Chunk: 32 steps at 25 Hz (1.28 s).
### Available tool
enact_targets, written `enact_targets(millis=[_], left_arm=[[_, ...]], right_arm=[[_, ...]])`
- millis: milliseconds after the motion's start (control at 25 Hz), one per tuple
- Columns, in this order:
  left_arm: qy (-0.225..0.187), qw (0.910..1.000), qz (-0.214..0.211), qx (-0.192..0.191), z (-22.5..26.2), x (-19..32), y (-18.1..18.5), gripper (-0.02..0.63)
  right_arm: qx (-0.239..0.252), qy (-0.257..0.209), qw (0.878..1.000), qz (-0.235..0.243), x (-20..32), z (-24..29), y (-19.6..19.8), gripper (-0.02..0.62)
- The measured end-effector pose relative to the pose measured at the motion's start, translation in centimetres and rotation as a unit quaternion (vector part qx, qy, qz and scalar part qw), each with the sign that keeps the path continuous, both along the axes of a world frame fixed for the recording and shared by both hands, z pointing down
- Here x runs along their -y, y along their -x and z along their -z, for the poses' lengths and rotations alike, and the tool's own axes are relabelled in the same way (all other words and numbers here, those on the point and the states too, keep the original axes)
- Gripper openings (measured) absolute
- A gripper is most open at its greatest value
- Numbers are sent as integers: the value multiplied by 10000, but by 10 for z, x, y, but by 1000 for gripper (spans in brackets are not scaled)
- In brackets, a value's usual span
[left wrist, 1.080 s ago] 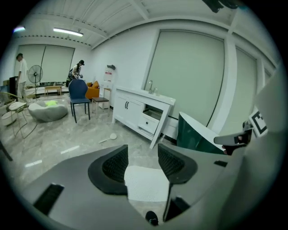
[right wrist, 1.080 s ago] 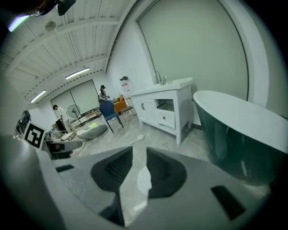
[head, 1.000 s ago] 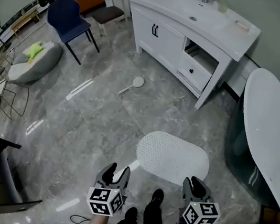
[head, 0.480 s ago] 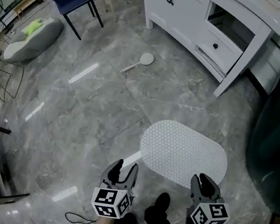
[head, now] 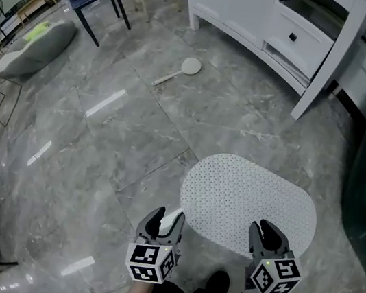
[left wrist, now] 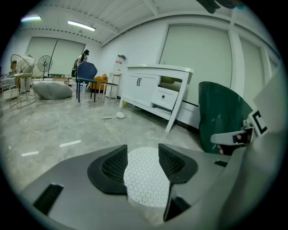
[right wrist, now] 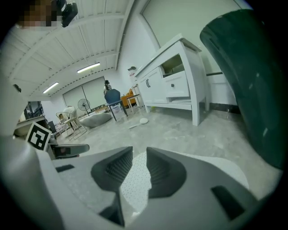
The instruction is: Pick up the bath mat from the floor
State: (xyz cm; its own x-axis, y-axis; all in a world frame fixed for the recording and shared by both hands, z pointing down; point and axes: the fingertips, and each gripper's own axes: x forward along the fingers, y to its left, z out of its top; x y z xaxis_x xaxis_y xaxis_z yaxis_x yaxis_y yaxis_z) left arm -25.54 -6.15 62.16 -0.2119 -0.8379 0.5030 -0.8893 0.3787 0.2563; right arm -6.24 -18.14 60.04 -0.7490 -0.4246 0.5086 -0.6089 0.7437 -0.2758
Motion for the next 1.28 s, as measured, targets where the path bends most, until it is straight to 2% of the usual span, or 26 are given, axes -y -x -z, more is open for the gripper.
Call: enact_targets(millis=[240, 600, 920, 1280], left_arm=[[-28, 9999, -107, 80, -61, 17, 15, 223], [79, 9989, -440, 166, -123, 30, 18, 235], [354, 9982, -458, 129, -167, 37, 29, 242], [619, 9971, -422, 123, -216, 67, 44, 268]], right_arm=[[115, -97, 9998, 163, 5, -58, 10, 98], [176, -132, 9997, 92, 1, -110, 18, 98], [169, -101, 9998, 41, 1, -131, 30, 98], [247, 18, 9995, -205, 15, -150, 28, 98]])
